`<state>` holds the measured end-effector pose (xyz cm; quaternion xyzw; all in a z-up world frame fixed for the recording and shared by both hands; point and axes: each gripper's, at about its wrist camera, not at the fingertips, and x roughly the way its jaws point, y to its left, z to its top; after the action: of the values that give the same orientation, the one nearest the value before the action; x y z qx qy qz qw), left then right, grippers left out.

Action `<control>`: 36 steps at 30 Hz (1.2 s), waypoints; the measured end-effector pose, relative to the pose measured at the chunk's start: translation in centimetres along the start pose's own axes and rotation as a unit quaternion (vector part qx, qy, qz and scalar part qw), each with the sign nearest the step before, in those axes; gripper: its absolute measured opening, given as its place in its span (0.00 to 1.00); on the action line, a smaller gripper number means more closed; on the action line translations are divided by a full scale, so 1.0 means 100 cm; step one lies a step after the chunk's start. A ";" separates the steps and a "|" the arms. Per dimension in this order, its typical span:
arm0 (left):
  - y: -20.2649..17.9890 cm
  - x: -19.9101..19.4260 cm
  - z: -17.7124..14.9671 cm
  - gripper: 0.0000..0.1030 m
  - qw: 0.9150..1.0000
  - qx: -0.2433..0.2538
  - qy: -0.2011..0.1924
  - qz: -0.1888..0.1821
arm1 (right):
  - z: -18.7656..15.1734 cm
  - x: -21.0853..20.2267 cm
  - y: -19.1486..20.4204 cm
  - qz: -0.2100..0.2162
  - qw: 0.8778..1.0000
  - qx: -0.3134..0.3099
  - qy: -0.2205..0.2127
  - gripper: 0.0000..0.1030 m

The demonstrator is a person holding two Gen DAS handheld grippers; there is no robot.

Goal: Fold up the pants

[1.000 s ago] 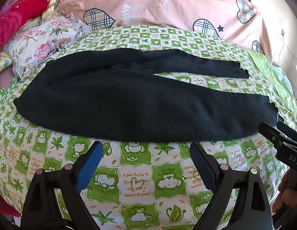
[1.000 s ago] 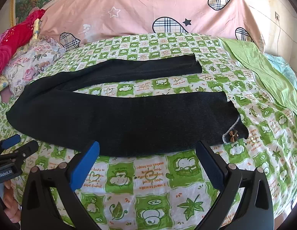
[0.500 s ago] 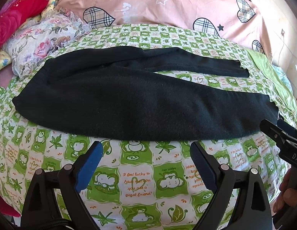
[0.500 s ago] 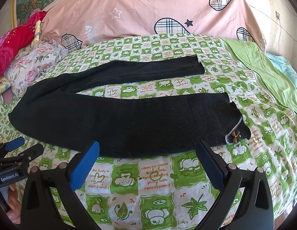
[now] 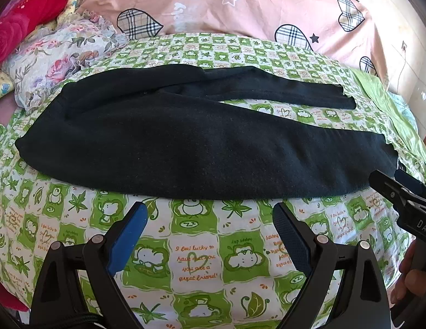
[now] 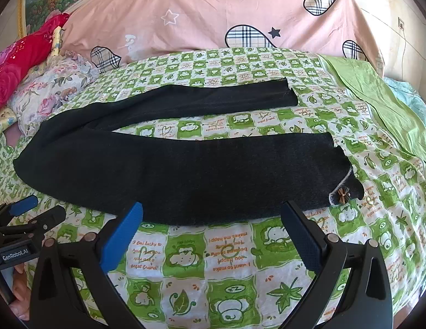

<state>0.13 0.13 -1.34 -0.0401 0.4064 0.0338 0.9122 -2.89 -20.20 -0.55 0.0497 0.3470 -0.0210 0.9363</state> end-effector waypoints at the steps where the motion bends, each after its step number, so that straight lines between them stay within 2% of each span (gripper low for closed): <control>1: 0.000 0.000 0.000 0.90 1.000 0.000 0.000 0.001 | -0.001 0.000 0.001 0.000 1.000 -0.001 0.000 0.98; 36: -0.002 0.002 0.001 0.90 1.000 -0.003 0.004 -0.009 | -0.003 0.002 0.002 0.007 1.000 0.005 0.004 0.98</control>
<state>0.40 -0.02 -1.40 -0.0464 0.4099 0.0261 0.9106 -2.90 -19.96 -0.89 0.0569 0.3499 -0.0156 0.9349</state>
